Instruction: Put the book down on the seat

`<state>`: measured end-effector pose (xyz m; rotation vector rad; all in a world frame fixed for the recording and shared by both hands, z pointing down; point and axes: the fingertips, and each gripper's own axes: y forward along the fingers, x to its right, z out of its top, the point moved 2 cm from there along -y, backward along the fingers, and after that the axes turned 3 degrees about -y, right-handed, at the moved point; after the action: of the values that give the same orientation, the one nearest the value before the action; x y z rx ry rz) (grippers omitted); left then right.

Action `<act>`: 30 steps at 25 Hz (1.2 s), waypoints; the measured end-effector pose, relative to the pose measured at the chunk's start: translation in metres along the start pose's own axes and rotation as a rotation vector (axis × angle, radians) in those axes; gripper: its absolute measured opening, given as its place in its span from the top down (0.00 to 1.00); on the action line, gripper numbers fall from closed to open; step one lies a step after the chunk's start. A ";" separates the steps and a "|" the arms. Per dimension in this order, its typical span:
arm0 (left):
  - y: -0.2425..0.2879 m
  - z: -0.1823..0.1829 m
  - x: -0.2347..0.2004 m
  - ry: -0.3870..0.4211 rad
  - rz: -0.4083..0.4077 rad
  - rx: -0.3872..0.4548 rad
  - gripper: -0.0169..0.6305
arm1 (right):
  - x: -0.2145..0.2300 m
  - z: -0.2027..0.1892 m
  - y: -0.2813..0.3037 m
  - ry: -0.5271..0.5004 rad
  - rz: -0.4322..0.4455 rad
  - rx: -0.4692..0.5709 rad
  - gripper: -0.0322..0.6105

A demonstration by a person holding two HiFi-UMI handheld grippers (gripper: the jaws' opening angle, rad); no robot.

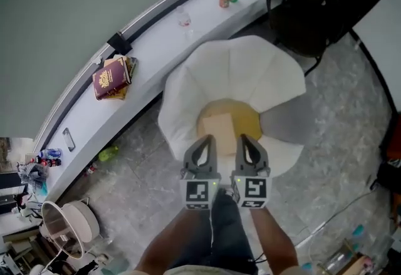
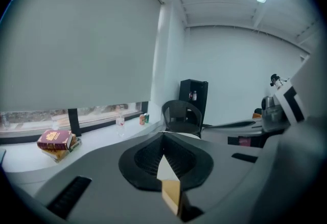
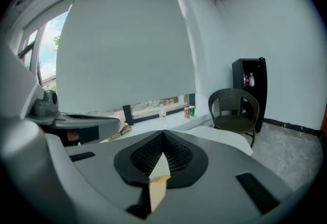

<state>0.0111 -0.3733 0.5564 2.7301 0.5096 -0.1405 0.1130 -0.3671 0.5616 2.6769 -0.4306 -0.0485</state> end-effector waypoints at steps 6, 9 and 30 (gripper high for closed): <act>-0.029 0.076 0.015 0.016 -0.003 0.121 0.96 | -0.010 0.095 -0.045 -0.074 0.023 0.159 0.94; -0.061 0.105 0.021 0.014 -0.006 0.142 0.96 | -0.018 0.124 -0.081 -0.080 0.021 0.174 0.95; -0.154 0.247 0.004 0.155 0.005 0.318 0.96 | -0.044 0.260 -0.174 -0.205 -0.010 0.365 0.95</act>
<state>-0.0491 -0.3277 0.2755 3.0696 0.5647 -0.0082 0.0956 -0.3091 0.2517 3.0469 -0.5343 -0.2738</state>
